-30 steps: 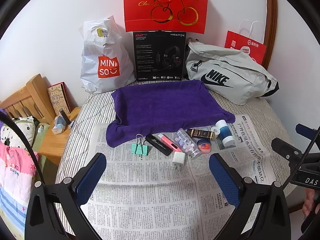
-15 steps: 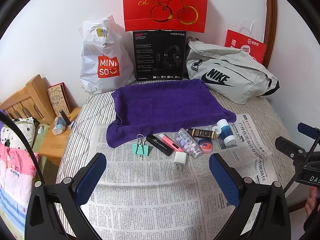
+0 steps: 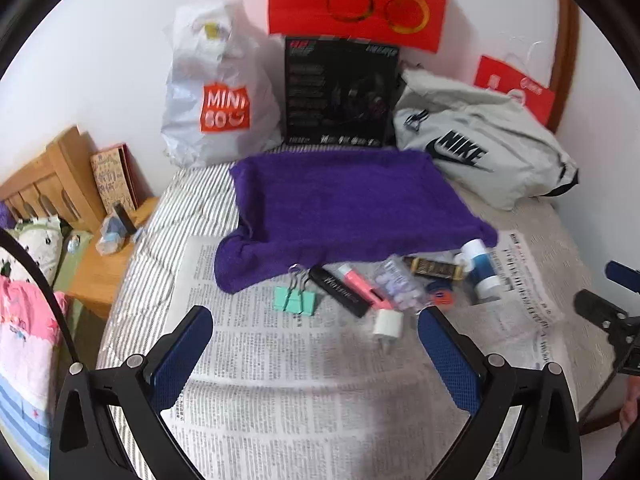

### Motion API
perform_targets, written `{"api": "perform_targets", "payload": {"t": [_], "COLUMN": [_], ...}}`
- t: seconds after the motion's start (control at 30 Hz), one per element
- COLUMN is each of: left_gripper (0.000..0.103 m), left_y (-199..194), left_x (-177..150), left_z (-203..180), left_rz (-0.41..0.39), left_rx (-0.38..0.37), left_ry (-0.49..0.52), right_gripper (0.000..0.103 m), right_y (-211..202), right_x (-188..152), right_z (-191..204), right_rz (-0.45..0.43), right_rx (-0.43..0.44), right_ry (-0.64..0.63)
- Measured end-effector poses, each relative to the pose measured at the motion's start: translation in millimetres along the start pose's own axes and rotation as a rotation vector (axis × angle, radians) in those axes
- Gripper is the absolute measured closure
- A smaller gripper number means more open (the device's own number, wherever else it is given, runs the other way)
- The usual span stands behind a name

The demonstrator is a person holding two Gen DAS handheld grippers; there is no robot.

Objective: Organize rigid objects
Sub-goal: 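Grasp the blue-white cylinder with the right tool while the left tool grasps the green binder clip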

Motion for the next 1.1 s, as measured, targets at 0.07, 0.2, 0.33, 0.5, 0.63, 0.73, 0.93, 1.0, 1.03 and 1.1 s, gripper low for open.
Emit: {"api": "perform_targets", "payload": {"t": [0.07,0.2,0.33,0.5,0.63,0.73,0.93,1.0,1.03,1.1], "left_gripper": [0.000,0.000,0.001,0.005,0.011,0.025,0.051,0.060,0.064,0.064], "left_y": [16.8,48.8,79.8,115.9,133.9,142.4,143.3,141.7,141.4,141.0], "left_x": [-2.0,-5.8,-8.9,-12.2,-15.6,-17.4,-18.8,-19.4,-19.8,-20.9], "left_z": [9.5,21.5,27.7,27.7,24.3,23.6,21.4,18.6,17.4,15.8], "left_rz": [0.018,0.045,0.075,0.120,0.134,0.132,0.116,0.117,0.116,0.109], "left_rx": [0.014,0.036,0.055,0.030,0.026,0.012,-0.050,-0.069,-0.072,-0.066], "left_ry": [-0.016,-0.013,0.036,0.075,0.121,0.132,0.132,0.139,0.143,0.147], "right_gripper": [0.000,0.001,0.002,0.003,0.009,0.011,0.019,0.021,0.022,0.022], "right_y": [9.0,32.6,53.2,81.1,102.1,114.4,143.9,153.6,155.9,165.1], "right_x": [-1.4,-3.2,-0.3,3.3,6.4,9.4,14.3,13.3,12.5,12.6], "right_z": [-2.3,-9.8,-18.9,-28.6,-30.2,-29.7,-24.4,-22.3,-22.0,-19.8], "right_rz": [0.008,0.035,0.042,0.059,0.095,0.109,0.154,0.168,0.169,0.171], "right_rx": [0.005,0.031,0.045,0.058,0.058,0.049,0.038,0.029,0.025,0.033], "right_ry": [0.009,0.037,0.061,0.088,0.084,0.070,0.022,-0.006,-0.012,-0.022]}}
Point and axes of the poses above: each gripper's, at about its wrist camera, not at the fingertips, and y roughly the way its jaws point, z to its left, x to its top, the point moved 7 cm from there along y, roughly the way its jaws point, and after that the axes turned 5 degrees about -y, right-handed, at the moved point
